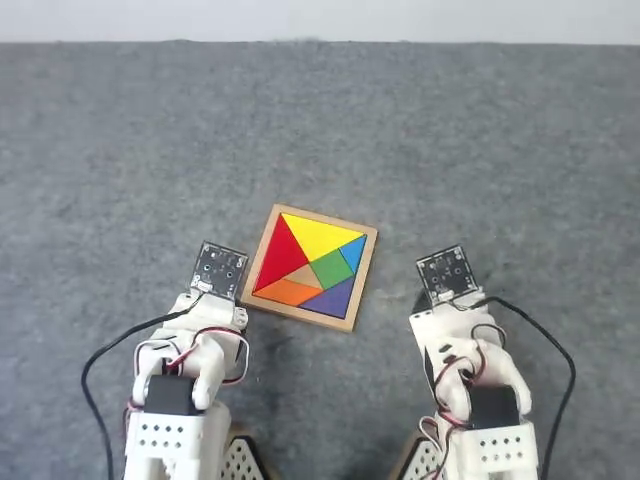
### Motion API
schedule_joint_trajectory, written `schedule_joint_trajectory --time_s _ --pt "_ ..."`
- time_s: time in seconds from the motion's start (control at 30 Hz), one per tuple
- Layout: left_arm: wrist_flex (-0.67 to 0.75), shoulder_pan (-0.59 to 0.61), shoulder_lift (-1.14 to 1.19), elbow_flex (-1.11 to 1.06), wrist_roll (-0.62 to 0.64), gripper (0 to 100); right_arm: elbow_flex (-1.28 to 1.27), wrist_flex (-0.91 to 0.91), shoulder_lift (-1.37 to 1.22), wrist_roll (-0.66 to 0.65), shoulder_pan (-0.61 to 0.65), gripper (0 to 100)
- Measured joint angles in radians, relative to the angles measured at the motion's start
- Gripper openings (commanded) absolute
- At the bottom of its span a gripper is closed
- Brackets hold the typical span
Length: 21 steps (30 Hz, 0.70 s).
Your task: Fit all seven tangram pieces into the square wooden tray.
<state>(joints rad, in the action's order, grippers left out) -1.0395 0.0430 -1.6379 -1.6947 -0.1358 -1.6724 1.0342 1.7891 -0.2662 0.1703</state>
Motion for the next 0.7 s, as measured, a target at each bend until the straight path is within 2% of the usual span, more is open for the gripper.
schedule_joint_trajectory --time_s 0.7 --pt "0.0 0.0 0.0 0.0 0.0 1 0.0 0.034 -0.014 -0.011 0.002 0.9"
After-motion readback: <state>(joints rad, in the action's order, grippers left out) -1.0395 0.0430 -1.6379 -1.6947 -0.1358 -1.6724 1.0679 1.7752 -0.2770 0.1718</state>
